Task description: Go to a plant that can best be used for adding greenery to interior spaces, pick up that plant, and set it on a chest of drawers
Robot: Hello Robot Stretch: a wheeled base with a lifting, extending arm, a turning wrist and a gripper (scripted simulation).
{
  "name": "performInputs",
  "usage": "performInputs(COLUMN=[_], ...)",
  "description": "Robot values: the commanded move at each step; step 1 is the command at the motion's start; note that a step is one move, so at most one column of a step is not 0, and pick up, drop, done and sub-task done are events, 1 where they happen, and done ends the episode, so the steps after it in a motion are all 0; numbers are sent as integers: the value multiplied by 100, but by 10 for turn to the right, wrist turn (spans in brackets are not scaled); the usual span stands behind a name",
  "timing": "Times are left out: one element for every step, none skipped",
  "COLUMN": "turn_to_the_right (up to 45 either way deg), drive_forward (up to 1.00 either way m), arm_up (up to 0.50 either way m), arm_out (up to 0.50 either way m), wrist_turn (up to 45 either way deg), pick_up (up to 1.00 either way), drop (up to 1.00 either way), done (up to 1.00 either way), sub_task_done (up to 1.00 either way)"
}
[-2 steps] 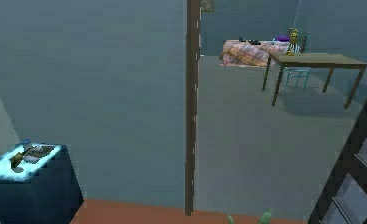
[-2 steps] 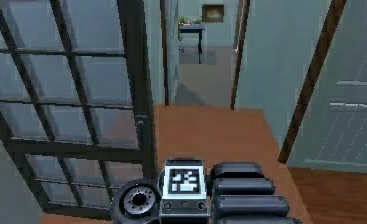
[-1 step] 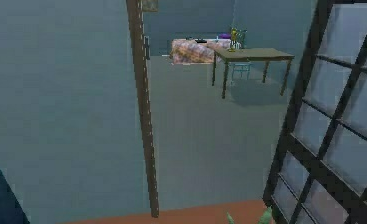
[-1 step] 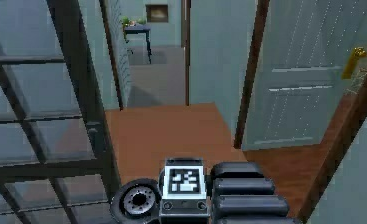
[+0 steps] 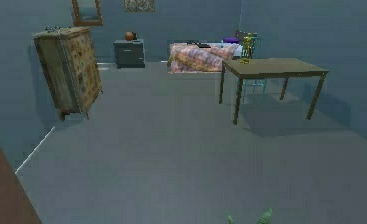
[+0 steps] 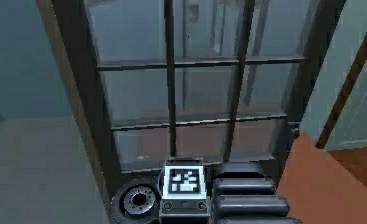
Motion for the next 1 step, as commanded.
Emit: performInputs(turn_to_the_right=[0], drive_forward=[30], arm_up=[0], arm_out=[0], wrist_turn=[0], pick_up=[0], drop=[0], done=[0], sub_task_done=[0])
